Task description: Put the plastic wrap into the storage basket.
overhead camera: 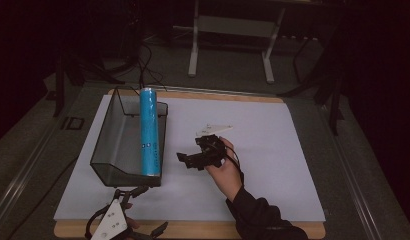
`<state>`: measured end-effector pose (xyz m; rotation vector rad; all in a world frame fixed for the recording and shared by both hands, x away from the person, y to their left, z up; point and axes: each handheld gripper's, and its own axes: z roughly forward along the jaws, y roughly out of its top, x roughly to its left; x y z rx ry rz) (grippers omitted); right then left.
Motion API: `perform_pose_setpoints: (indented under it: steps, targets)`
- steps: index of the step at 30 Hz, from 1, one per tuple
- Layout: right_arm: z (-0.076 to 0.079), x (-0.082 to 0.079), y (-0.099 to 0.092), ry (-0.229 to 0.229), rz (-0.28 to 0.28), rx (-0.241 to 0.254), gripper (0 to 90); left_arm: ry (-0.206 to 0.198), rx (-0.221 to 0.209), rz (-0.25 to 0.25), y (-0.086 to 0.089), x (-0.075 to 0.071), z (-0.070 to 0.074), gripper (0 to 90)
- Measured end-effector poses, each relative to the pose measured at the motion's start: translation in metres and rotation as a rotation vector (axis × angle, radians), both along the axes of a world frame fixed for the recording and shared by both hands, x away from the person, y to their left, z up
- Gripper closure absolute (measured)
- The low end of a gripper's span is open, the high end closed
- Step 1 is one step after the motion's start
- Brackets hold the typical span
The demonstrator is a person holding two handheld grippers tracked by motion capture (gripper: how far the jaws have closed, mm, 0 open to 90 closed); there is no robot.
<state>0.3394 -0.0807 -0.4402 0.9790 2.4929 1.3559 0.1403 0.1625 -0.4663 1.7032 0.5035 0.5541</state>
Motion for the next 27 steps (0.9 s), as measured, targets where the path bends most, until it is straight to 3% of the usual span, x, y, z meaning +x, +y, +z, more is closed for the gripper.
perform_pose_setpoints:
  steps: [15,27]
  targets:
    - [-0.024,-0.018,-0.065,-0.005,-0.032,0.033,13.2,0.004,0.0,0.005,-0.001,0.001,-0.001,0.5]
    - [-0.032,-0.033,-0.101,0.007,-0.075,0.002,13.3,0.002,0.005,0.002,-0.002,0.0,0.0,0.5]
